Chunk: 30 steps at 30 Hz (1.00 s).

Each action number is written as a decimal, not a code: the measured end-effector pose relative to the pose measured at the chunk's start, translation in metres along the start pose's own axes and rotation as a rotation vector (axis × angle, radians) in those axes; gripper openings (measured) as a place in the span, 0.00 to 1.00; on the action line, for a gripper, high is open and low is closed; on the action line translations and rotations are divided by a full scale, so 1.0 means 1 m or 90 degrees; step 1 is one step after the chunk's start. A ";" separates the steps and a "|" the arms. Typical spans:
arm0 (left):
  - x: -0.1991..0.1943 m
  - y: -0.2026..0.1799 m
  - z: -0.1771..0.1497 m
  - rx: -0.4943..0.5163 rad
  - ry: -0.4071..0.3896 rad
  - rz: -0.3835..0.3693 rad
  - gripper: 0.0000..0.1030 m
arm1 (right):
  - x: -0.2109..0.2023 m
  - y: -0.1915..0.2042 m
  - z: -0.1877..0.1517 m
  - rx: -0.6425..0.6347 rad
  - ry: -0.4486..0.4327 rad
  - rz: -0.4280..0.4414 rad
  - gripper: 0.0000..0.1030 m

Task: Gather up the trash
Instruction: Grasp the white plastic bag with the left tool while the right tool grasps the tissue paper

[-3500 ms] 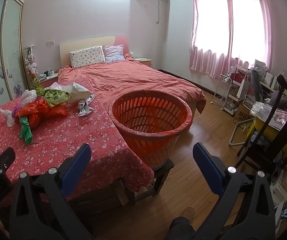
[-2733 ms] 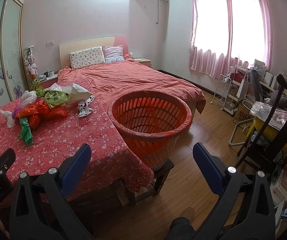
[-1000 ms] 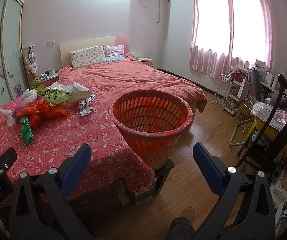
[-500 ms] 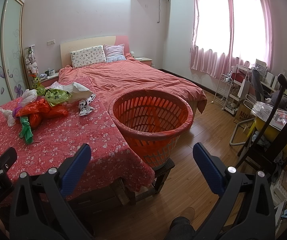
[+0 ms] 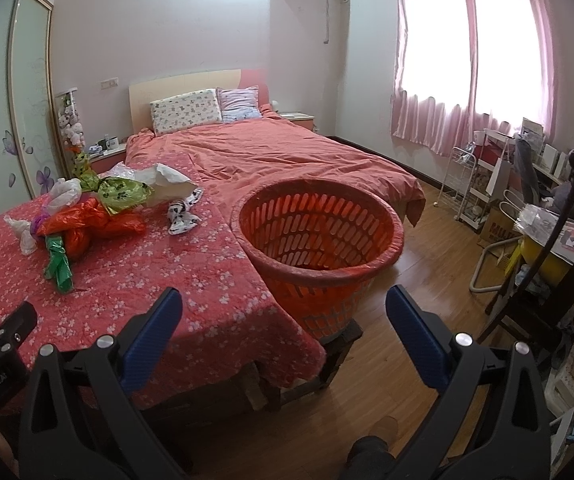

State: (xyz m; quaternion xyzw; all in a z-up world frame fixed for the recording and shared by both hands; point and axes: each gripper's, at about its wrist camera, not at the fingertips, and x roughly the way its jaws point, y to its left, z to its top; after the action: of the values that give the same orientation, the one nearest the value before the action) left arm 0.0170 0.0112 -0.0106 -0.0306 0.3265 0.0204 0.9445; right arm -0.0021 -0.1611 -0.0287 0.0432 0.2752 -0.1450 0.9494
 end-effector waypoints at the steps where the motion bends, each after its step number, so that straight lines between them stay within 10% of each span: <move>1: 0.004 0.005 0.002 -0.008 0.005 -0.001 0.98 | 0.004 0.006 0.003 0.000 0.000 0.007 0.96; 24: 0.129 0.165 0.095 -0.135 0.036 0.109 0.97 | 0.136 0.103 0.079 -0.004 0.050 0.116 0.81; 30: 0.172 0.193 0.120 -0.180 0.069 0.112 0.81 | 0.169 0.119 0.099 -0.004 0.045 0.124 0.81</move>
State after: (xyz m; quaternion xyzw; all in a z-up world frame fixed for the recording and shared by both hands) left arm 0.2144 0.2152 -0.0315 -0.1357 0.3724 0.1473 0.9062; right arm 0.2201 -0.1057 -0.0353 0.0722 0.3038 -0.0497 0.9487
